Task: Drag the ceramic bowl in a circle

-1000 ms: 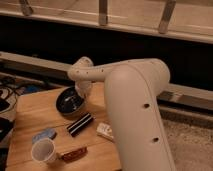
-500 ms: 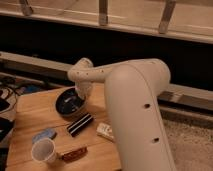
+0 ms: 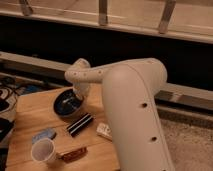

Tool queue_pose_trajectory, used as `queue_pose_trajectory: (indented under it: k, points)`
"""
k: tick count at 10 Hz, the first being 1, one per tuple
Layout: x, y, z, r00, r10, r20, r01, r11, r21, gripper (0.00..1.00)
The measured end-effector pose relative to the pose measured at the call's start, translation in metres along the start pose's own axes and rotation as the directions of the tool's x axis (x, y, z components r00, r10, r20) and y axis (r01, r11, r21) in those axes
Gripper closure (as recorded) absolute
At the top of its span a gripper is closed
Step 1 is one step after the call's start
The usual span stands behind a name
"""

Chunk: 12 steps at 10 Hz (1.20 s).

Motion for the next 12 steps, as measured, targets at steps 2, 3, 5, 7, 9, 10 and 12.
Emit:
queue_pose_trajectory:
  k: [2, 3, 5, 7, 9, 10, 12]
  points:
    - [0.001, 0.0, 0.002, 1.0, -0.011, -0.001, 0.011, 1.0, -0.017, 0.83]
    - [-0.002, -0.004, 0.003, 1.0, -0.013, 0.005, 0.013, 1.0, -0.026, 0.83]
    - [-0.02, 0.008, 0.002, 0.999, -0.016, 0.044, 0.019, 0.998, -0.055, 0.83]
    - [-0.049, 0.007, -0.007, 0.995, 0.013, 0.102, -0.007, 0.998, -0.065, 0.83]
    - [-0.062, -0.008, -0.023, 0.985, 0.067, 0.156, -0.058, 0.997, -0.057, 0.83]
    - [-0.062, -0.02, -0.03, 0.981, 0.088, 0.175, -0.08, 0.995, -0.052, 0.83]
    - [-0.05, -0.058, -0.045, 0.967, 0.151, 0.207, -0.149, 0.989, -0.028, 0.83]
